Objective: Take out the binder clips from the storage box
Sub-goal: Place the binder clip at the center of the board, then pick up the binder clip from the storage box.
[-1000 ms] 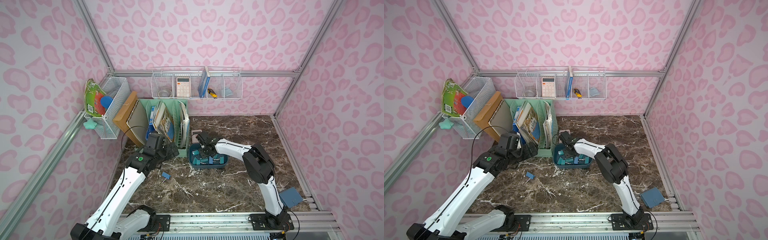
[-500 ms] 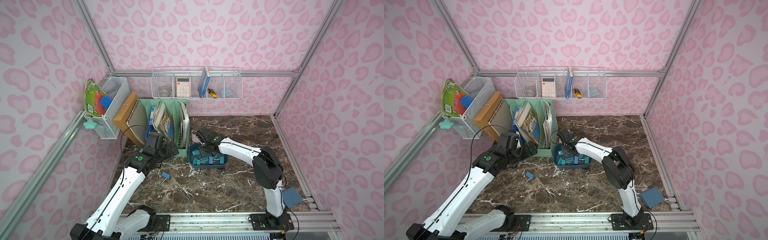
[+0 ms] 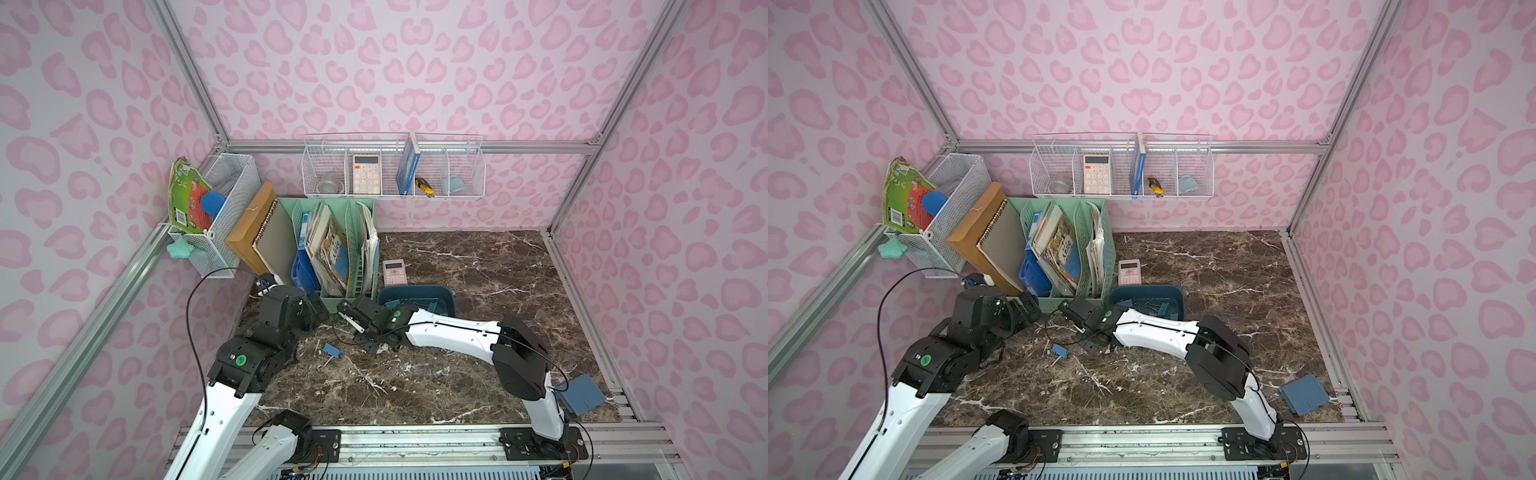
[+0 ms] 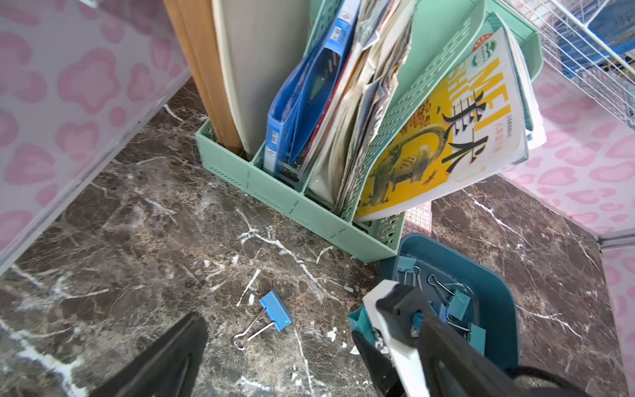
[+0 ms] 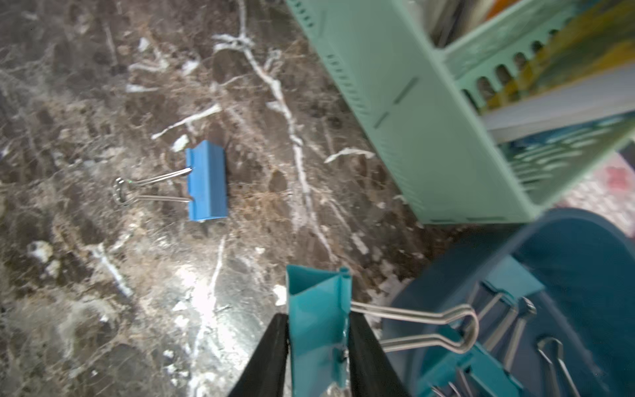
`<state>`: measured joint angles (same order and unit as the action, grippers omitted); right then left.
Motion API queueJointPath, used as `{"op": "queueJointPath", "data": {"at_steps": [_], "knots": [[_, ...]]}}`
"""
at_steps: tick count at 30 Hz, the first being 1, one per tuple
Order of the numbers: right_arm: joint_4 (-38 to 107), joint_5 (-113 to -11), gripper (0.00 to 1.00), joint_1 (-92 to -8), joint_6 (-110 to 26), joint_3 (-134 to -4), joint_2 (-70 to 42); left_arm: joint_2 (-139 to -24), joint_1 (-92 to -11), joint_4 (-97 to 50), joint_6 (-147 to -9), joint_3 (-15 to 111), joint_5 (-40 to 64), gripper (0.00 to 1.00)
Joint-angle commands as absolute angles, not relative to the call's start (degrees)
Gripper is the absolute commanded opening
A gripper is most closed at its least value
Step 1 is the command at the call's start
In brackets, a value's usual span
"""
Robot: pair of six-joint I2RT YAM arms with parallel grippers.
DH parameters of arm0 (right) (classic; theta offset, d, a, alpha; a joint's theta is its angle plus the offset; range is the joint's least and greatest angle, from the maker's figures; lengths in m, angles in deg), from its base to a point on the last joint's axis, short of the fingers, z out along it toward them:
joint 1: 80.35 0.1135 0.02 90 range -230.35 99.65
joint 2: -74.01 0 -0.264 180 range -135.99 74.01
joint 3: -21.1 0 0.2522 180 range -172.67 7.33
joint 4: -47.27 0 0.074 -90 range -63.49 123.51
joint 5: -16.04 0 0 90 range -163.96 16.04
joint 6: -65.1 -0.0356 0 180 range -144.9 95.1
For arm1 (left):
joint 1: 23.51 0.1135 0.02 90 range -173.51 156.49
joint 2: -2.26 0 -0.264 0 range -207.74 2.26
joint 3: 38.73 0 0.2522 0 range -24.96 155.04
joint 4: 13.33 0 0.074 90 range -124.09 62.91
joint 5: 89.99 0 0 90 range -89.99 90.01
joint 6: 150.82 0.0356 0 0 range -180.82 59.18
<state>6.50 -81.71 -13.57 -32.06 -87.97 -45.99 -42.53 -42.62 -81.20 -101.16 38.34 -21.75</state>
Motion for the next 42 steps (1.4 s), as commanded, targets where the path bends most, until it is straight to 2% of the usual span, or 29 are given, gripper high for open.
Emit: {"op": "queueJointPath", "data": {"at_steps": [1, 13, 18, 23, 31, 34, 42], "knots": [[8.8, -77.8, 0.33, -11.9, -29.1, -88.3, -47.2, -40.0, -42.5, -85.9, -102.3, 38.3, -25.1, 1.00], [8.1, -76.8, 0.34, -8.7, -29.0, -92.1, -55.1, -36.0, -42.5, -89.4, -102.9, 36.5, -23.6, 0.99], [7.2, -78.5, 0.45, -8.7, -29.8, -92.8, -55.7, -35.9, -42.5, -88.9, -102.3, 36.2, -22.6, 1.00], [7.3, -78.5, 0.51, -11.7, -32.4, -91.3, -51.1, -37.3, -42.5, -86.2, -101.8, 35.6, -21.0, 1.00], [10.6, -78.9, 0.58, -21.9, -38.8, -80.9, -37.4, -45.0, -42.6, -79.4, -100.2, 35.7, -15.0, 0.99], [8.7, -79.5, 0.55, -26.3, -41.0, -79.3, -35.9, -50.2, -42.6, -77.4, -100.6, 36.4, -11.2, 0.95], [0.7, -80.3, 0.30, -31.6, -47.7, -83.6, -41.7, -63.5, -42.6, -76.8, -100.7, 41.7, -4.4, 0.94]]}}
